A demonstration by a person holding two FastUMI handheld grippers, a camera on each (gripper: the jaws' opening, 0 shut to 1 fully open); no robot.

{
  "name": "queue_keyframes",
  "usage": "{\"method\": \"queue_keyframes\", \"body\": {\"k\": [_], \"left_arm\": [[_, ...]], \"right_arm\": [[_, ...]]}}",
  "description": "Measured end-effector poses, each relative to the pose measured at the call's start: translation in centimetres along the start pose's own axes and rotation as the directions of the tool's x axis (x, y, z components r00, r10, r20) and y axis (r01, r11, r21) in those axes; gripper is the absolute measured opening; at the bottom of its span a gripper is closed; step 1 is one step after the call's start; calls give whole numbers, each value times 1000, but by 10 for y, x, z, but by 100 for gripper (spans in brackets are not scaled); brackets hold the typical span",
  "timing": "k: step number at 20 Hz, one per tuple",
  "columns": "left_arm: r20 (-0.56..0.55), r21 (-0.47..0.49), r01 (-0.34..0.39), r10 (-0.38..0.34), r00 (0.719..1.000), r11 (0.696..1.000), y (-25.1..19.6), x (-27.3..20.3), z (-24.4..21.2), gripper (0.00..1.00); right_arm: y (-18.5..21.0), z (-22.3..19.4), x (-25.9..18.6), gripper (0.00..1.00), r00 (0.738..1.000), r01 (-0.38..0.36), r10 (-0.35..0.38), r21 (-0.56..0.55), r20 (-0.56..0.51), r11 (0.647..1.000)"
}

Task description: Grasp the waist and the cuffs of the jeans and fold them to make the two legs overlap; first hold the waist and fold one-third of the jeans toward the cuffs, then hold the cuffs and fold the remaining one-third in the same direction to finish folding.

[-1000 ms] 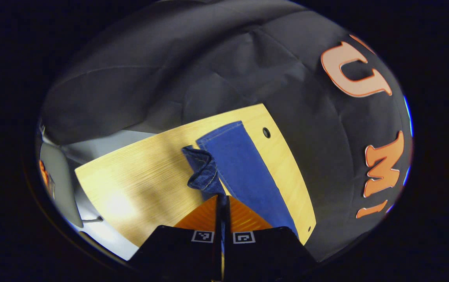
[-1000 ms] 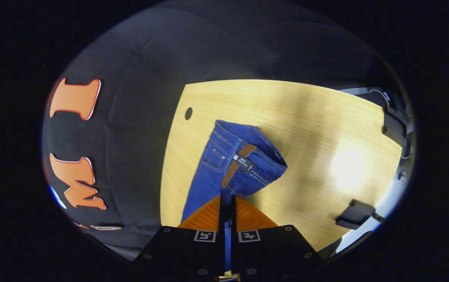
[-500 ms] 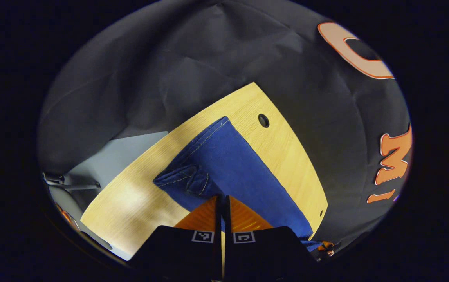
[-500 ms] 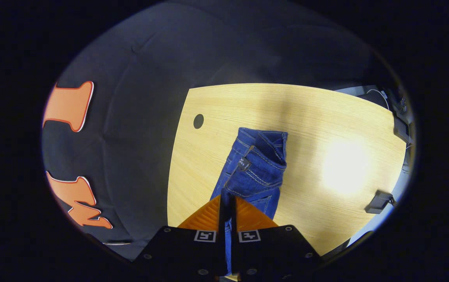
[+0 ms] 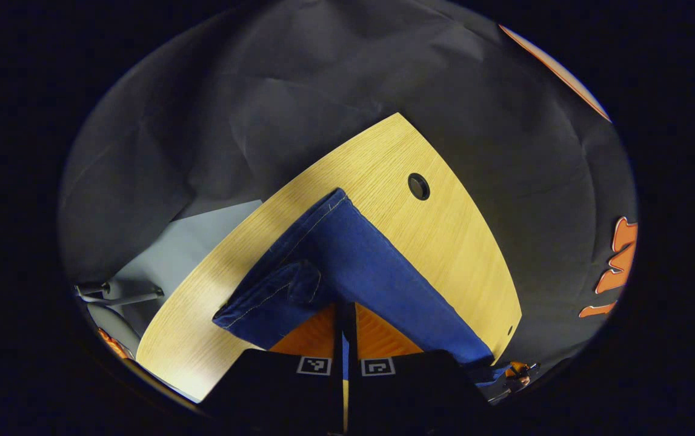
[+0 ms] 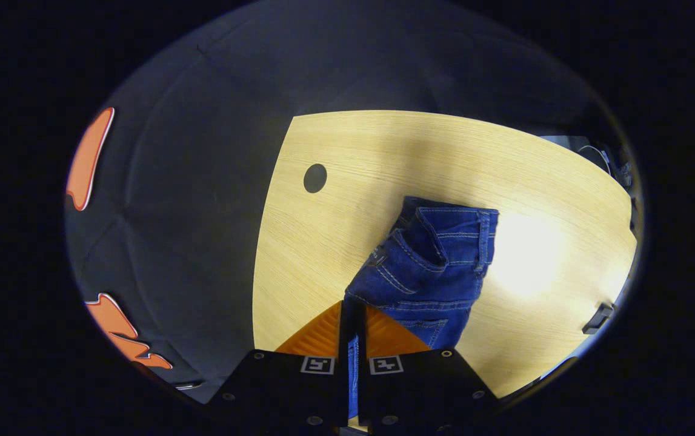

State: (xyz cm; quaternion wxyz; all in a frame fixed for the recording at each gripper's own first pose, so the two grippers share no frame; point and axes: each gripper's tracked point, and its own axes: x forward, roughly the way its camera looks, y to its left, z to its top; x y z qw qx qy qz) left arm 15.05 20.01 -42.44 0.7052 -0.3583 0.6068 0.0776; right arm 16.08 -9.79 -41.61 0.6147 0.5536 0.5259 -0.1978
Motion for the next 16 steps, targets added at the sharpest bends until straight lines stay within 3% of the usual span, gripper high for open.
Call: {"method": "queue_keyframes", "body": {"k": [5,8,9,10,11,12,13,16], "left_arm": [[3,-5,-56,56,998,998,-3,19,21,4],[-47,103,-120,125,991,987,1,17,14,0],[-49,140,-137,145,988,981,2,19,14,10],[-68,172,-161,175,982,972,3,14,11,16],[-101,203,-182,206,973,962,6,13,4,26],[-142,231,-184,221,965,955,9,9,-6,27],[-185,262,-193,245,952,946,9,4,-15,34],[-221,358,-210,301,928,910,14,-16,-31,49]], "right_arm": [[29,8,33,7,999,-24,25,32,-27,999],[24,7,44,7,999,-2,6,82,-49,997],[26,6,43,10,998,-14,18,73,-57,997],[32,6,41,4,997,-30,35,69,-64,997],[35,3,36,32,997,-37,41,64,-66,997],[32,2,36,30,997,-31,35,55,-64,998],[25,1,31,52,998,-20,22,33,-65,999],[-4,-10,27,66,996,39,-44,-71,-73,997]]}}
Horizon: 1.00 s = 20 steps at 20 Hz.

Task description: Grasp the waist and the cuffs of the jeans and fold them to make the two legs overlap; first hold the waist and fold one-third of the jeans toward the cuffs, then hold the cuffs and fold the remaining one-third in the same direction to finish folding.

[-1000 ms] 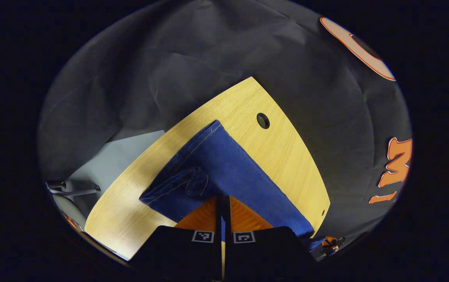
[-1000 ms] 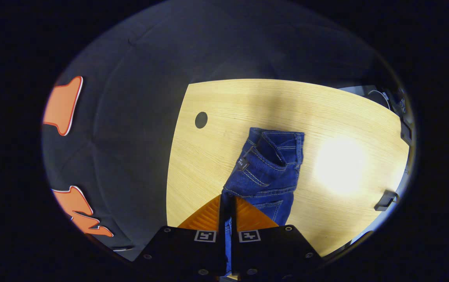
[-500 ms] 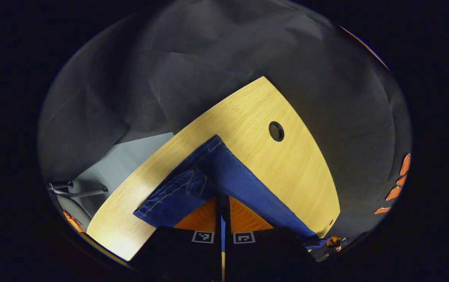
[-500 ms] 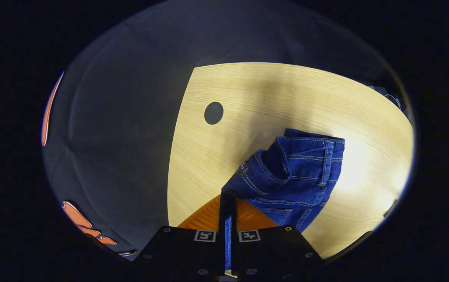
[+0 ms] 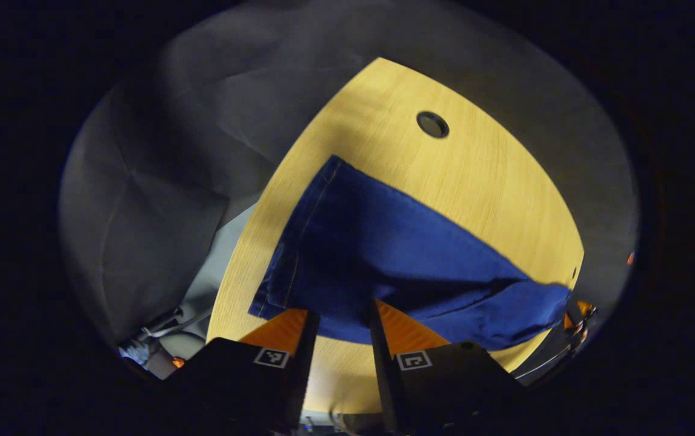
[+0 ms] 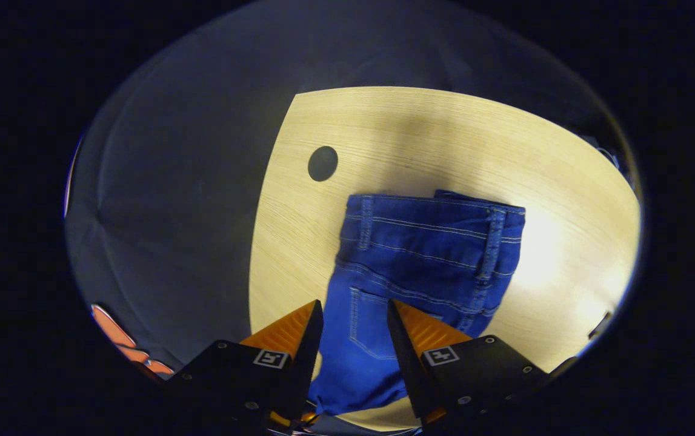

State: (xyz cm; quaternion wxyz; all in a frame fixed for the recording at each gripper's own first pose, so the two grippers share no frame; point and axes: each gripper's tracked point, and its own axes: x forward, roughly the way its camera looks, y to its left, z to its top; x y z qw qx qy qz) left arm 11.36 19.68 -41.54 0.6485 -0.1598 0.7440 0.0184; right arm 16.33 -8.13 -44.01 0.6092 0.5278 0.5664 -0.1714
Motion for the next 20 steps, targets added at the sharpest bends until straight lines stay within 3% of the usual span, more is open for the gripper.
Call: {"method": "queue_keyframes", "body": {"k": [1,2,3,6,9,12,15,17,18,19,20], "left_arm": [[5,9,-4,4,1000,1000,0,-4,-1,55],[28,15,-8,7,1000,1000,-1,-4,0,58],[51,28,-30,29,998,999,2,-5,-5,62],[242,120,-114,82,967,986,9,-24,16,83],[415,101,-174,118,902,979,-2,-44,38,86],[488,134,-271,175,855,953,-4,-59,32,92],[473,228,-354,214,855,907,-10,-60,16,96],[464,259,-398,248,850,880,-7,-54,14,100],[477,263,-405,247,843,876,-8,-54,17,100],[492,256,-414,251,834,874,-7,-59,19,99],[513,239,-421,254,820,875,-8,-61,22,100]], "right_arm": [[-8,-6,-2,61,1000,13,-13,-37,-5,999],[-15,-8,-5,83,1000,20,-20,-70,0,997],[-23,-9,-11,78,1000,25,-24,-108,9,994],[-55,-3,-25,89,995,69,-54,-205,80,976],[-86,15,-28,96,983,131,-93,-252,157,959],[-98,31,-16,97,982,140,-104,-236,159,962],[-90,40,1,97,985,110,-76,-218,155,970],[-95,42,15,98,984,128,-97,-218,147,968],[-98,43,18,98,983,142,-110,-225,149,964],[-94,48,22,89,982,125,-89,-226,165,966],[-97,47,19,94,982,128,-90,-233,167,964]]}}
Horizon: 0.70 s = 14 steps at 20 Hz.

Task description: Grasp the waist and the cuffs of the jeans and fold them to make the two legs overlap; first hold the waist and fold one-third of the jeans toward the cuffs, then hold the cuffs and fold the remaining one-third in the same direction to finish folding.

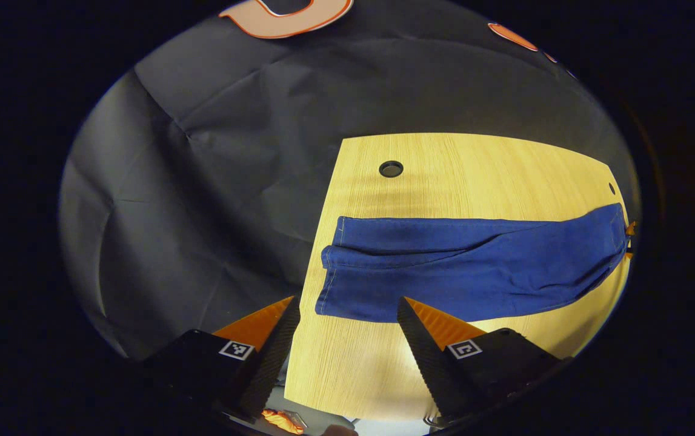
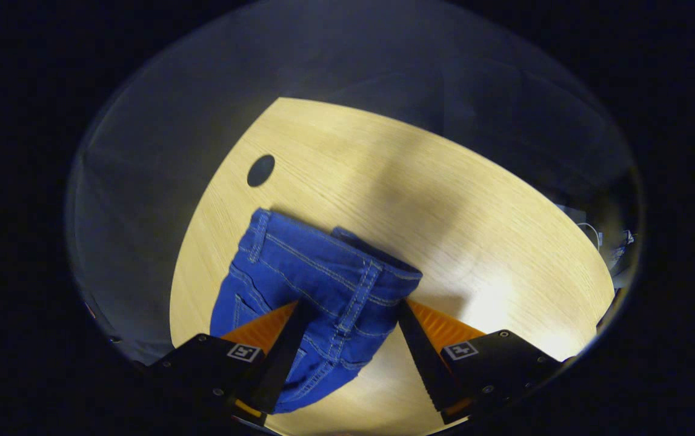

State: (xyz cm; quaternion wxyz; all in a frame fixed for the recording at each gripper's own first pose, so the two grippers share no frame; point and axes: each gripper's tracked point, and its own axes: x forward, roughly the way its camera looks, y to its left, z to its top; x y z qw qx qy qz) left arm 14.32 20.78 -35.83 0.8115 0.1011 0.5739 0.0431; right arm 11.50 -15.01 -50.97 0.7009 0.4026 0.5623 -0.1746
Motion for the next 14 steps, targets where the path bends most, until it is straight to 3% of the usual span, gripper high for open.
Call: {"method": "queue_keyframes", "body": {"k": [2,5,6,7,14], "left_arm": [[64,-44,-4,7,998,999,-4,2,2,99],[128,-88,7,4,992,996,-6,9,-3,99],[152,-95,0,15,988,996,-5,10,-1,99],[172,-102,0,17,985,995,-8,9,0,99],[190,-138,71,-44,981,988,-12,18,-6,99]], "right_arm": [[-12,1,-2,87,999,36,-35,-36,17,999],[2,3,0,34,996,5,6,-128,85,992],[6,6,-5,34,993,6,9,-124,121,992],[14,7,-11,21,989,-3,23,-137,143,991],[118,-17,-106,20,931,-157,267,-385,250,909]]}}
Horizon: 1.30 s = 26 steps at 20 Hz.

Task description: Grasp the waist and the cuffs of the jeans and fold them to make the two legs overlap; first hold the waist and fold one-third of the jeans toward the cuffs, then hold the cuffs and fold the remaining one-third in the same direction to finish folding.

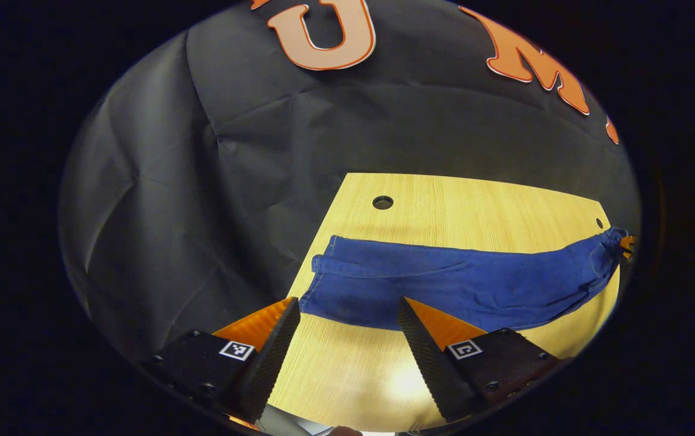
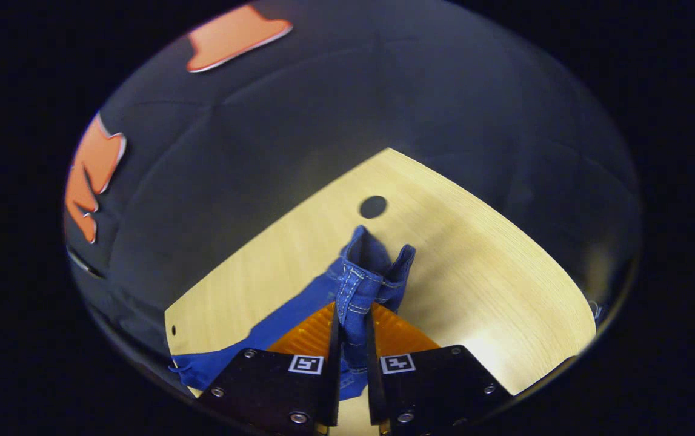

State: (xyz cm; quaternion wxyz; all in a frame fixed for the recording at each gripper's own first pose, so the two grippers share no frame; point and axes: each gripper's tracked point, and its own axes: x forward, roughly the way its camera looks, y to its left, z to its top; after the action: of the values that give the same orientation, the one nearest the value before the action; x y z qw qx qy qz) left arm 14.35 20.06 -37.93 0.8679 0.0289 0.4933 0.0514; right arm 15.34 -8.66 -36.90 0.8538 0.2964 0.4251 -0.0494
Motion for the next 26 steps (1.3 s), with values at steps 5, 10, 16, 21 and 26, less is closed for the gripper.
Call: {"method": "queue_keyframes", "body": {"k": [5,10,16,21,26], "left_arm": [[-17,-35,48,-49,999,998,7,10,-5,100],[-84,-88,73,-81,993,993,14,27,-14,99],[-138,-265,118,-159,978,957,27,45,-20,100],[-252,-453,153,-290,923,878,33,55,-39,98],[-279,-610,147,-385,880,779,40,66,-52,98]], "right_arm": [[108,-12,-51,20,991,-116,124,-145,45,983],[202,-68,-68,20,972,-231,233,-281,-29,932],[260,-141,-66,20,958,-284,257,-335,-124,898],[273,-199,-48,20,944,-280,212,-277,-252,919],[296,-233,-42,65,925,-308,243,-199,-294,930]]}}
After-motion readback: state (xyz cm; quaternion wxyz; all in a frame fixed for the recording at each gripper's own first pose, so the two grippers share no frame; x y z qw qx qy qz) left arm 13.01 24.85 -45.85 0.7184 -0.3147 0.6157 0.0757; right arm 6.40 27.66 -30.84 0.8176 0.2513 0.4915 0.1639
